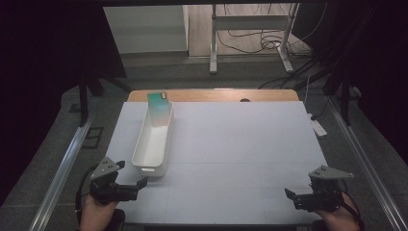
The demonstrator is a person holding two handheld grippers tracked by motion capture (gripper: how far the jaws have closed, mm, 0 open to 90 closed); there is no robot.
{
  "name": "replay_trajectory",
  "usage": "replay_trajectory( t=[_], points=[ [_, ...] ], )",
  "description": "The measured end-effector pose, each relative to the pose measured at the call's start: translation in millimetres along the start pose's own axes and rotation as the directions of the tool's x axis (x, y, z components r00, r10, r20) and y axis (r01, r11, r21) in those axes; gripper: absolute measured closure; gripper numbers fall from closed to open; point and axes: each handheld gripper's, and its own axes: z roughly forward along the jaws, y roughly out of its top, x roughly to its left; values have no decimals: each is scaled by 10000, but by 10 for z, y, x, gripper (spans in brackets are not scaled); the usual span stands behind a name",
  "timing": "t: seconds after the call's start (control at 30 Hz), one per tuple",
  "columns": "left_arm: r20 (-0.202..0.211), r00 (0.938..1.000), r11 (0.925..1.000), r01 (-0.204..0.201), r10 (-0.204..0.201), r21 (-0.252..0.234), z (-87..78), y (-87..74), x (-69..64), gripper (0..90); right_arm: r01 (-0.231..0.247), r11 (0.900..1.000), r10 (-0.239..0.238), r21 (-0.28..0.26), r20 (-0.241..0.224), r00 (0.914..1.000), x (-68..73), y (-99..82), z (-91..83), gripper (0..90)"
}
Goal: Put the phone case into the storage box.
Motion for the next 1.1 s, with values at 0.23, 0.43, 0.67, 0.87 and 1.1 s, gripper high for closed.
replay_trajectory(
  t=[0.23, 0.43, 0.67, 0.87, 1.1],
  points=[
    [-177, 9998, 9998, 120, -117, 142, -38, -57, 2, 0, 4, 10000, -4, 14, -12, 10000, 2, 0, 2, 0],
    [-266, 9995, 9996, 168, -162, 243, -62, -95, -11, 0, 27, 10000, -27, 15, -16, 10000, 2, 0, 7, 0],
    [-363, 9992, 9990, 168, -153, 405, -78, -129, -30, 0, 53, 10000, -53, 56, -10, 10000, 3, 2, 7, 0],
    [-488, 9988, 9983, 116, -88, 568, -85, -150, -50, 0, 62, 10000, -62, 69, -2, 10000, 6, 2, 10, 0],
    [-588, 9982, 9969, 109, -63, 782, -65, -148, -55, 2, 77, 9999, -77, 105, -16, 10000, 10, 3, 11, 0]
  ],
)
